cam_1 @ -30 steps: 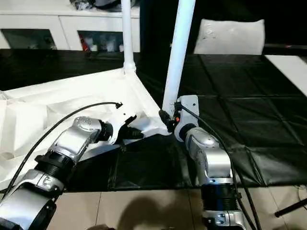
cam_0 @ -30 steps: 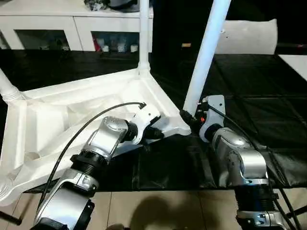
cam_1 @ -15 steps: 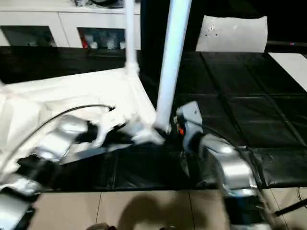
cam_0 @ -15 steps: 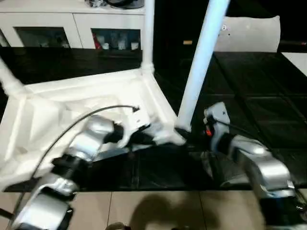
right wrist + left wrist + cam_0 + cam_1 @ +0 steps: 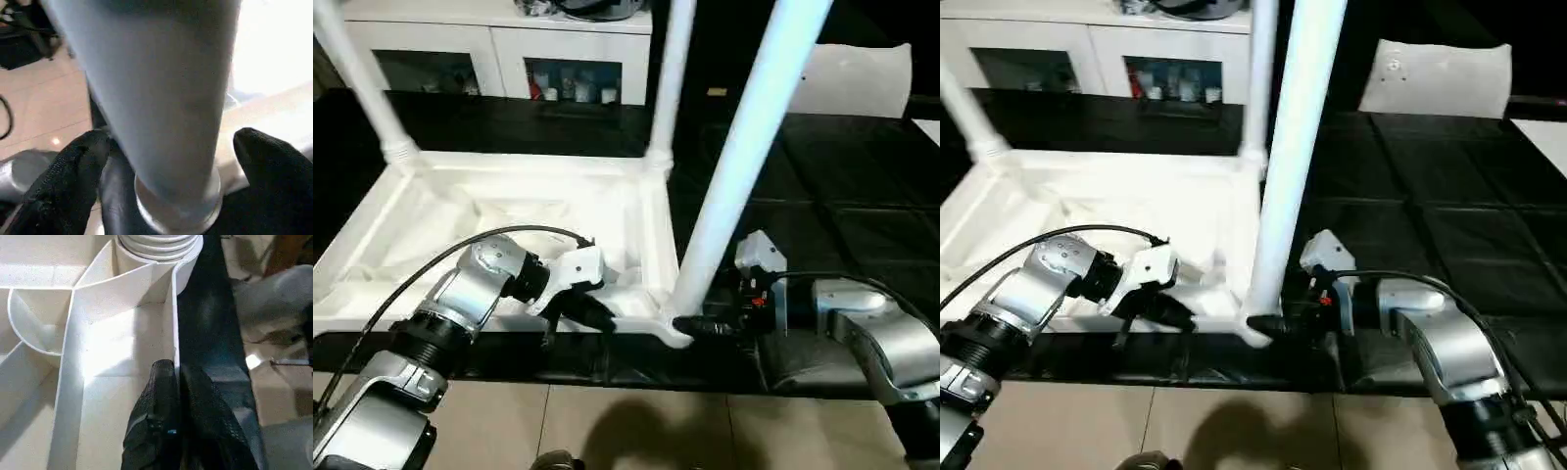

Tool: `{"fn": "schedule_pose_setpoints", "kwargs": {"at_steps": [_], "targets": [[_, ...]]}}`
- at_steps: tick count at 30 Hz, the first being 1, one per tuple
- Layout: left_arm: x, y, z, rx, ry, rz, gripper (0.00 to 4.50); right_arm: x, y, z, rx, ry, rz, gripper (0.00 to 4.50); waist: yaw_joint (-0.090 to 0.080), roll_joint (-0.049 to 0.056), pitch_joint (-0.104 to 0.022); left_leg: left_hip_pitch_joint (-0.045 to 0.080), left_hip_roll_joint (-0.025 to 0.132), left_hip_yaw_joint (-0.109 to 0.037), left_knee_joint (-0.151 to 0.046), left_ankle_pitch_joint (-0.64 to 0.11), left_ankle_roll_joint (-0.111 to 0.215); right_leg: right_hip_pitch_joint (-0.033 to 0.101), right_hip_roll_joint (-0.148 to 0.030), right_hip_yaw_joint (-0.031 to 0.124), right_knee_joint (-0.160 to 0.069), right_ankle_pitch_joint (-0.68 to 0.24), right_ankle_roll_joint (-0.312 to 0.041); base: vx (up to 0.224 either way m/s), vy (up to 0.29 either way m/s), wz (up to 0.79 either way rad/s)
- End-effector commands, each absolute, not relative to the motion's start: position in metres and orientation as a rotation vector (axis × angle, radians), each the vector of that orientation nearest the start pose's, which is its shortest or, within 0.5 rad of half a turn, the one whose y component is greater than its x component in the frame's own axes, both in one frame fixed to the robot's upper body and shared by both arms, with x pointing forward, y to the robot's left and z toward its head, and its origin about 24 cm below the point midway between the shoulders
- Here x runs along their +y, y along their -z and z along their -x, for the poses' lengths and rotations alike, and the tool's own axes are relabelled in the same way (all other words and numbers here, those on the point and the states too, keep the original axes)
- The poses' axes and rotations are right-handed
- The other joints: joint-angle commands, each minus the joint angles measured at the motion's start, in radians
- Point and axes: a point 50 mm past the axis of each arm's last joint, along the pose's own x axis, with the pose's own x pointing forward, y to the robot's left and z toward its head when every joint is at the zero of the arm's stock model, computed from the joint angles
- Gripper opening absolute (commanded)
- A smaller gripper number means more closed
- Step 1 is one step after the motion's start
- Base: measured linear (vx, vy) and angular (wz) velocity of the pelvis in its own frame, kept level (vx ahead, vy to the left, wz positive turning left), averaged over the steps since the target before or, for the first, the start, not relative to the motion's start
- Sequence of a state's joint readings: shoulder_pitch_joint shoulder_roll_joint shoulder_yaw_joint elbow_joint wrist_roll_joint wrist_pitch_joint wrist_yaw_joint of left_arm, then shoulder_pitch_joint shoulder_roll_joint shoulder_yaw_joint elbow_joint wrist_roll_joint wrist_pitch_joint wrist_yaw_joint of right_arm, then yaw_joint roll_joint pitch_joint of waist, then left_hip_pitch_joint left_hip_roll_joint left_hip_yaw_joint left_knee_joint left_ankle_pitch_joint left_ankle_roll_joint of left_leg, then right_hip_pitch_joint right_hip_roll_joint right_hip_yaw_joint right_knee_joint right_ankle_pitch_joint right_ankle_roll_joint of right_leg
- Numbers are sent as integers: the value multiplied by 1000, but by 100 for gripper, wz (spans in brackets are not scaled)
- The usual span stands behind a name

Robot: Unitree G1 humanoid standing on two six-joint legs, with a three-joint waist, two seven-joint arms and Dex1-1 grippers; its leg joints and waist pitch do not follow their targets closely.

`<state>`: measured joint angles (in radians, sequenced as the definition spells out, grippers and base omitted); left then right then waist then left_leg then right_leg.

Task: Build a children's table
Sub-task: Rotate leg to tighten

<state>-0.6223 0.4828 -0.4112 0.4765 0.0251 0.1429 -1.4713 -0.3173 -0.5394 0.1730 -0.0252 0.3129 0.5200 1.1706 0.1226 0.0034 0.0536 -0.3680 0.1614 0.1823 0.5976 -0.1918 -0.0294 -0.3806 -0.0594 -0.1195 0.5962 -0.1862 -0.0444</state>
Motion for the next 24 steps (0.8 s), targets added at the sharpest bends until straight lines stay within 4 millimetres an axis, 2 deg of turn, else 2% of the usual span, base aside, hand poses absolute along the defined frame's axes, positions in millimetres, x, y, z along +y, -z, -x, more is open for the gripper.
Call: {"fn": "schedule_pose_setpoints", "kwargs": {"at_steps": [1,2,5,7,8,17,21,24], "targets": [[131,-75,-301,569,1714,-578,0,-157,-90,-266,412,-1337,120,402,-3,-5,-66,19,93,-34,-66,-123,61,46,-123,79,-74,-245,-142,0,0,0],[131,-75,-300,572,1720,-581,0,-157,-90,-266,416,-1347,115,376,-1,-7,-67,18,93,-33,-66,-122,61,46,-124,80,-73,-243,-143,0,0,0],[133,-76,-300,578,1730,-586,0,-158,-91,-266,426,-1370,108,365,0,-7,-66,17,92,-33,-66,-122,60,46,-124,79,-74,-250,-141,0,0,0],[134,-76,-301,581,1733,-584,0,-158,-91,-266,431,-1383,104,332,2,-6,-66,17,91,-33,-65,-129,56,46,-124,78,-78,-276,-135,0,0,0],[135,-76,-301,582,1733,-584,0,-158,-91,-266,434,-1387,103,332,2,-7,-66,17,91,-33,-66,-129,56,47,-124,78,-78,-279,-133,0,0,0],[138,-75,-300,593,1729,-572,0,-157,-90,-263,452,-1416,52,243,8,-6,-69,17,92,-33,-64,-111,59,47,-123,77,-73,-246,-137,0,0,0],[137,-74,-300,595,1710,-546,0,-149,-88,-260,448,-1420,4,210,11,-5,-69,19,93,-33,-65,-118,52,46,-123,77,-74,-255,-135,0,0,0],[136,-74,-302,606,1671,-533,0,-145,-87,-256,448,-1416,-34,208,11,-5,-67,20,93,-34,-66,-127,47,45,-124,78,-78,-273,-129,0,0,0]]}}
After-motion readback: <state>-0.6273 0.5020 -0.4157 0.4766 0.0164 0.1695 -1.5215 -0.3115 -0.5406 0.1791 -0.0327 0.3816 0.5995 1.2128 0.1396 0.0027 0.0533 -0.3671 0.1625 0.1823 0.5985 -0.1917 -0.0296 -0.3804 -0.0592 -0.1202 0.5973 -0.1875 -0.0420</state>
